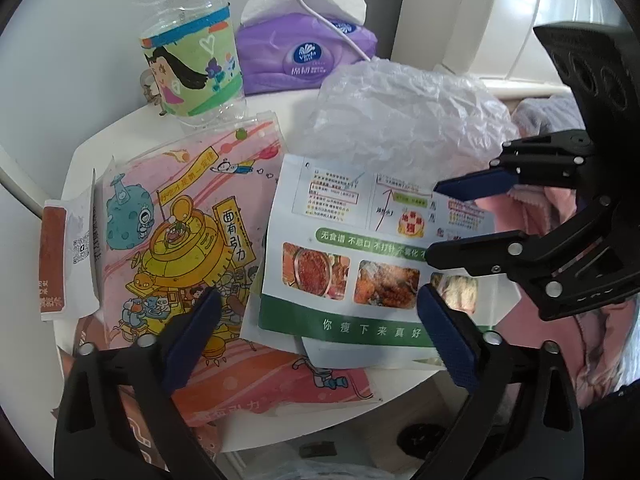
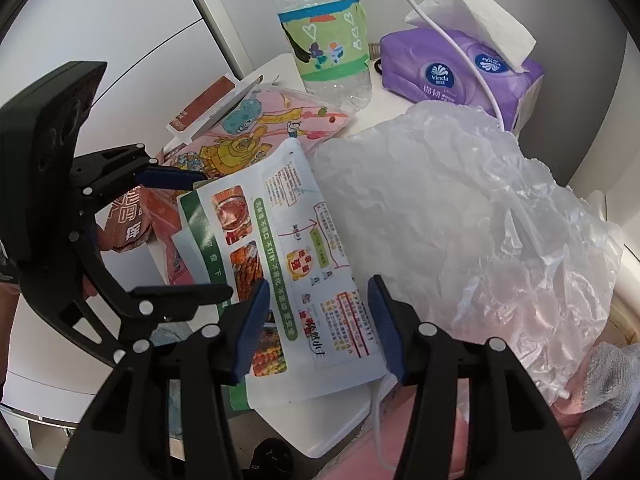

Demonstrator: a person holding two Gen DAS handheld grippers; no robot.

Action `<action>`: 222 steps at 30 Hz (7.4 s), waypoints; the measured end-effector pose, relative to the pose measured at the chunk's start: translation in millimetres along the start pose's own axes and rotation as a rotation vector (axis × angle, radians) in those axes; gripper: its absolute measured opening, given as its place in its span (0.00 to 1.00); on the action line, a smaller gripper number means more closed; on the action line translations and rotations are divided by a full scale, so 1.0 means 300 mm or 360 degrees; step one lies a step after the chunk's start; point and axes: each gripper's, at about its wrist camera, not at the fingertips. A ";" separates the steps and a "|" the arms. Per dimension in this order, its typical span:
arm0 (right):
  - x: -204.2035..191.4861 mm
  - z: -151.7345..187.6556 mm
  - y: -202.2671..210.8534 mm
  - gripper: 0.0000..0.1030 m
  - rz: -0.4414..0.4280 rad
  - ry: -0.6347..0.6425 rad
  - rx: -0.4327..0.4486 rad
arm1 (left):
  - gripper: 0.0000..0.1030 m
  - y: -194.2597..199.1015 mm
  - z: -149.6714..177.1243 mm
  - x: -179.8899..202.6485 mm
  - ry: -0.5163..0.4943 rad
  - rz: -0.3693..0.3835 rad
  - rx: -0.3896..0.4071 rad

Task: Collect trash
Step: 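Lower the right gripper onto the green-and-white flyer and close on its edge, then lift the flyer with the right gripper and carry it over the trash bin, then open the right gripper to drop the flyer into the bin, then move the right gripper back up toward the nightstand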

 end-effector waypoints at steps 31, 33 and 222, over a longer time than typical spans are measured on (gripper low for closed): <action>-0.018 0.027 0.040 0.15 0.0054 0.0004 0.0020 | 0.00 0.049 0.004 0.006 0.0057 -0.0052 0.0099; -0.024 0.029 0.049 0.15 0.0056 0.0000 0.0026 | 0.00 0.059 0.004 0.010 0.0064 -0.0054 0.0106; -0.741 0.288 0.182 0.93 0.0104 0.0496 0.0625 | 0.94 0.453 0.862 0.173 0.0984 -0.0914 0.0366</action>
Point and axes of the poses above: each gripper's, at about its wrist camera, not at the fingertips, and y roughly against the way its jaws point, x to its right, z to its underside, and after that the axes turned 3 degrees about -x, right-handed
